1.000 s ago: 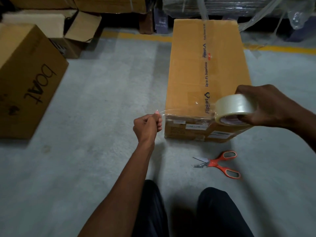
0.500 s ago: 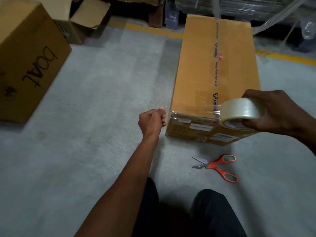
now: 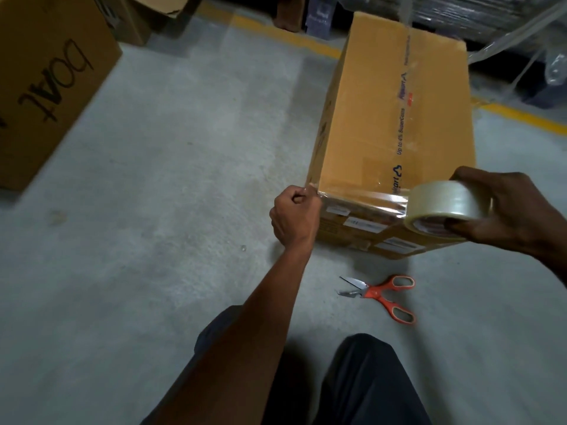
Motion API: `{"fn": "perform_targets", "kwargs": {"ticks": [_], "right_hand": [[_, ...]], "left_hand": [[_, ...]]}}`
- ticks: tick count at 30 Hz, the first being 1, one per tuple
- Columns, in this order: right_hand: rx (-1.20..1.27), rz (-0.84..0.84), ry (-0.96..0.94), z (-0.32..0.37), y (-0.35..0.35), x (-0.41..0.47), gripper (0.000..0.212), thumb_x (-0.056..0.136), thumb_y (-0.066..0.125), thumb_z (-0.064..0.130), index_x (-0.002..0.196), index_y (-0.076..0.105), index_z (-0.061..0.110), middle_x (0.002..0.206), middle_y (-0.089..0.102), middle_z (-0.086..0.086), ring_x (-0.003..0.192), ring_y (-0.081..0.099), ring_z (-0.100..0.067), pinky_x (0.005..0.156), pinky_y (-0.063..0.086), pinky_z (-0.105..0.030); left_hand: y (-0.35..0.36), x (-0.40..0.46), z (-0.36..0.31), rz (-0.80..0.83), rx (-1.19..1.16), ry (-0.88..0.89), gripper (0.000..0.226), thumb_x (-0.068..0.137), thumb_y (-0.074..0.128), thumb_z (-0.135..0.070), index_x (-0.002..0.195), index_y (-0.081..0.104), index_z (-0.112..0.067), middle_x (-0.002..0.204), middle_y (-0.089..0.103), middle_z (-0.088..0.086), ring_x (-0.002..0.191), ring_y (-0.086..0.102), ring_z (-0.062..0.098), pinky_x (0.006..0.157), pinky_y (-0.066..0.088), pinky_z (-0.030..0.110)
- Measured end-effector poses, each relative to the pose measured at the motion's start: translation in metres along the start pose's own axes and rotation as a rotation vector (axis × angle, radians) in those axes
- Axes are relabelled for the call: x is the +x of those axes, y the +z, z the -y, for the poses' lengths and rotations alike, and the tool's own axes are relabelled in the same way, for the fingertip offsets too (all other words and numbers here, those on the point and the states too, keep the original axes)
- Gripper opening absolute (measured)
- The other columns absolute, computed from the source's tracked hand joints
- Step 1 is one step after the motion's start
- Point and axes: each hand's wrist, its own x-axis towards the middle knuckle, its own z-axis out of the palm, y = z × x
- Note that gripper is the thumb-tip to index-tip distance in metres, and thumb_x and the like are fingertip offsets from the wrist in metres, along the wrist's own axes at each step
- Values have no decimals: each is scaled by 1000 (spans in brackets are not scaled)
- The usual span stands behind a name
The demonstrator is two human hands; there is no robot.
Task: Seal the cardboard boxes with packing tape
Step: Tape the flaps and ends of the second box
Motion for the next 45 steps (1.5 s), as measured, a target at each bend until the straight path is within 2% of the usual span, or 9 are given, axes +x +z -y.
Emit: {"fn": "perform_targets", "kwargs": {"ticks": [4, 14, 18, 20, 23, 26, 32, 37, 45], "right_hand": [[56, -42, -24, -5, 2, -5, 48, 59, 63, 57, 92, 61, 22, 74, 63, -2, 64, 61, -21, 59, 48, -28], [135, -104, -73, -16, 11, -7, 47, 61, 65, 59, 90, 62, 22, 73, 63, 4, 63, 59, -13, 58, 43, -17], [201, -119, -65, -16, 14, -6, 46, 61, 68, 60, 88, 61, 24, 71, 61, 9, 66, 59, -7, 59, 44, -19], [222, -115, -62, -18, 14, -6, 48, 59, 67, 61, 90, 62, 24, 73, 62, 9, 69, 62, -1, 58, 46, -23], [220, -120, -78, -21, 16, -4, 52, 58, 64, 62, 92, 63, 22, 73, 62, 7, 69, 59, 2, 57, 45, -22], [214, -125, -88, -23, 16, -5, 55, 57, 64, 63, 94, 64, 23, 77, 64, 2, 66, 60, -14, 58, 45, -21], [223, -122, -68, -33, 27, -14, 50, 62, 76, 38, 108, 61, 28, 86, 67, 2, 75, 64, -21, 61, 52, -30], [294, -158, -12, -53, 31, -26, 52, 64, 83, 23, 112, 62, 23, 96, 70, -1, 84, 65, -25, 74, 56, -49], [116, -195, -37, -65, 6, -48, 57, 66, 88, 11, 118, 67, 17, 110, 73, -3, 96, 67, -22, 79, 54, -38]], "left_hand": [[-2, 8, 18, 74, 27, -120, 49, 82, 73, -65, 116, 59, -32, 116, 62, -3, 105, 62, 19, 88, 52, 37], [7, 0, 15, 63, 87, -88, 37, 97, 60, -56, 91, 70, -20, 99, 73, 4, 97, 66, 26, 80, 51, 35], [-2, 8, 5, -2, 131, 27, 14, 101, 60, -19, 109, 71, -17, 112, 72, 6, 107, 67, 26, 84, 49, 29], [-12, 6, -2, -91, -20, 120, 31, 101, 50, -2, 123, 70, -8, 117, 73, 8, 112, 69, 24, 98, 54, 31], [-14, -25, -11, -32, -24, 353, 40, 108, 46, -14, 146, 54, -8, 142, 62, 9, 131, 59, 17, 109, 47, 24], [7, -50, -2, 145, 97, 526, 48, 111, 39, -28, 155, 40, -8, 158, 43, 15, 148, 40, 23, 119, 37, 42], [20, -46, 15, 81, 227, 615, 49, 112, 35, -34, 155, 42, -10, 167, 30, -1, 146, 27, -2, 115, 31, 14], [6, -39, 24, 137, 561, 780, 63, 103, 28, -42, 163, 24, -24, 172, 13, -8, 150, 36, 20, 110, 41, 55], [-20, -24, 24, 220, 880, 888, 99, 80, 57, -52, 164, 16, -20, 173, 11, -3, 156, 23, 28, 115, 36, 61]]}}
